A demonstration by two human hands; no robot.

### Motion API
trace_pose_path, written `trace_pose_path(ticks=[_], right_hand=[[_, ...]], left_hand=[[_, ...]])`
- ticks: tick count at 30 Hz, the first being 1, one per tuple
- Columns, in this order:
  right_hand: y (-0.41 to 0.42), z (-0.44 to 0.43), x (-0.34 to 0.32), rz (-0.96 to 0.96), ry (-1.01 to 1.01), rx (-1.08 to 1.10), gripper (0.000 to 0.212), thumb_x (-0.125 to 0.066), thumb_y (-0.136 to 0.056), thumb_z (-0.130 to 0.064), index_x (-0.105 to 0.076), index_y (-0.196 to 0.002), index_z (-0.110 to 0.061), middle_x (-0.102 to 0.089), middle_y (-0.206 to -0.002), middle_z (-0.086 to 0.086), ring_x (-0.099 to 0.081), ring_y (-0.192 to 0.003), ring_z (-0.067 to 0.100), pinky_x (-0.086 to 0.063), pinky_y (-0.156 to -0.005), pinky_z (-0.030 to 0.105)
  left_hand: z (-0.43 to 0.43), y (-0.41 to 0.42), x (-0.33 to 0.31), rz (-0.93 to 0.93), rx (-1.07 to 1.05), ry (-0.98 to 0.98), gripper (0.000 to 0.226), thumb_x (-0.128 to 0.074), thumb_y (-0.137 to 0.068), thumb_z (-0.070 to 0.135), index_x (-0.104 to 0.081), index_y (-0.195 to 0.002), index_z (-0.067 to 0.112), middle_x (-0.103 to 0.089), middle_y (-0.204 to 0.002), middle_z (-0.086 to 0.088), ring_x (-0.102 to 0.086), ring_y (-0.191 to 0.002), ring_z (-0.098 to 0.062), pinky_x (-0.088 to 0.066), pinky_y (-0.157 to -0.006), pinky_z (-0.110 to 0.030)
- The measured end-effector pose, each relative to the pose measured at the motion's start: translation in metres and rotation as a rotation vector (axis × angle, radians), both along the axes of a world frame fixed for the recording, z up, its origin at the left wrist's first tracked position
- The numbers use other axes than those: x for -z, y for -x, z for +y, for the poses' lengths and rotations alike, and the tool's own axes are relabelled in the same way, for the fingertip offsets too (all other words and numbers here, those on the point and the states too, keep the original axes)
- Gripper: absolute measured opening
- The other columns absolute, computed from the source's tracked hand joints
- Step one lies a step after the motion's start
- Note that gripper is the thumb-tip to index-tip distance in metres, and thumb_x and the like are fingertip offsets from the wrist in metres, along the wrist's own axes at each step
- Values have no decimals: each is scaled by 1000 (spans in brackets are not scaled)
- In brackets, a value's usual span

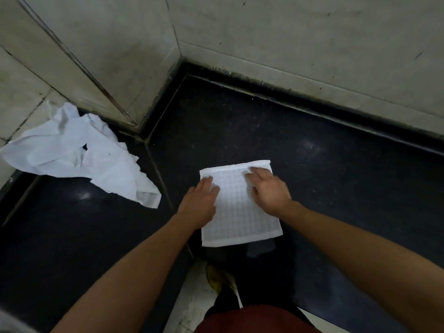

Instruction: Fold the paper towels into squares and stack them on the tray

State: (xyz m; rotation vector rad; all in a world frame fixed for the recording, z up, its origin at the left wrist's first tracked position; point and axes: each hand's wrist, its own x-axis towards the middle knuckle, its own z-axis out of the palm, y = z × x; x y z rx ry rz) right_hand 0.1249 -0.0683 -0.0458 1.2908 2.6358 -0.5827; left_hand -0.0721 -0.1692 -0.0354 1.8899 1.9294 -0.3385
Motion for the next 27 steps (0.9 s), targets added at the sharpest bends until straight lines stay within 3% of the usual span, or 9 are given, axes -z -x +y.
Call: trace_pose_path(ticks=[3, 6, 10, 12, 15, 17, 20, 24, 27], right_hand=[[-1, 12, 9, -167, 47, -84, 54, -36, -100, -28, -24, -151, -18, -9, -162, 4, -9, -148, 19, -27, -112, 43], [-15, 24, 18, -221, 26, -57, 57, -32, -100, -35, -17, -153, -18, -1, -163, 0, -3, -149, 16, -25, -112, 45], [-21, 29, 19, -267, 63, -42, 61, -34, -100, -40, -15, -153, -18, 1, -163, 1, -1, -149, 17, -23, -114, 46], [-20, 25, 13, -223, 47, -25, 59, -39, -99, -40, -23, -151, -18, -10, -161, 5, -12, -147, 21, -25, -112, 45], [-25, 4, -2, -59, -81, -86, 42, -45, -96, -36, -49, -133, -17, -48, -136, 6, -45, -121, 23, -37, -97, 38], [-34, -20, -11, -33, -49, -174, 30, -48, -93, -32, -60, -116, -17, -60, -114, 3, -55, -104, 21, -44, -85, 36], [-53, -56, -9, -155, 64, -277, 26, -57, -84, -26, -63, -108, -17, -62, -105, 1, -59, -97, 22, -49, -74, 36], [-63, -84, 1, -279, -53, -352, 38, -81, -41, -20, -62, -74, -17, -57, -71, -1, -57, -59, 20, -37, -41, 28], [-60, -86, 6, -285, -122, -345, 40, -83, -37, -16, -58, -67, -16, -54, -61, 0, -52, -49, 19, -32, -39, 26]], left_hand=[[16, 7, 8, 36, -34, 121, 76, -56, -92, 39, -13, -152, 18, 4, -160, -10, -2, -148, -24, -19, -117, -44], [22, 11, 13, 49, -52, 155, 87, -59, -88, 45, -9, -152, 15, 6, -160, -7, -2, -148, -22, -18, -118, -46], [21, 9, 13, 86, -54, 154, 87, -60, -87, 46, -11, -151, 12, 5, -160, -10, -2, -148, -24, -18, -118, -46], [17, 3, 10, 86, -54, 136, 76, -58, -89, 42, -19, -149, 14, -2, -159, -12, -9, -146, -26, -21, -117, -45], [-2, -10, 6, 34, 8, -38, 45, -57, -89, 32, -46, -130, 16, -39, -139, -8, -42, -123, -22, -39, -102, -36], [-24, -22, 1, -60, 75, -66, 29, -53, -91, 27, -54, -116, 15, -51, -119, -4, -50, -105, -20, -42, -86, -31], [-64, -37, 2, -133, 153, 22, 21, -52, -87, 22, -55, -106, 13, -53, -107, -5, -52, -95, -22, -37, -73, -30], [-91, -41, 13, -96, 180, 43, 31, -67, -65, 10, -56, -94, 15, -56, -90, -5, -55, -83, -23, -37, -63, -30], [-89, -43, 15, -34, 148, -9, 38, -58, -79, 5, -48, -114, 15, -52, -107, -7, -50, -99, -23, -41, -83, -33]])
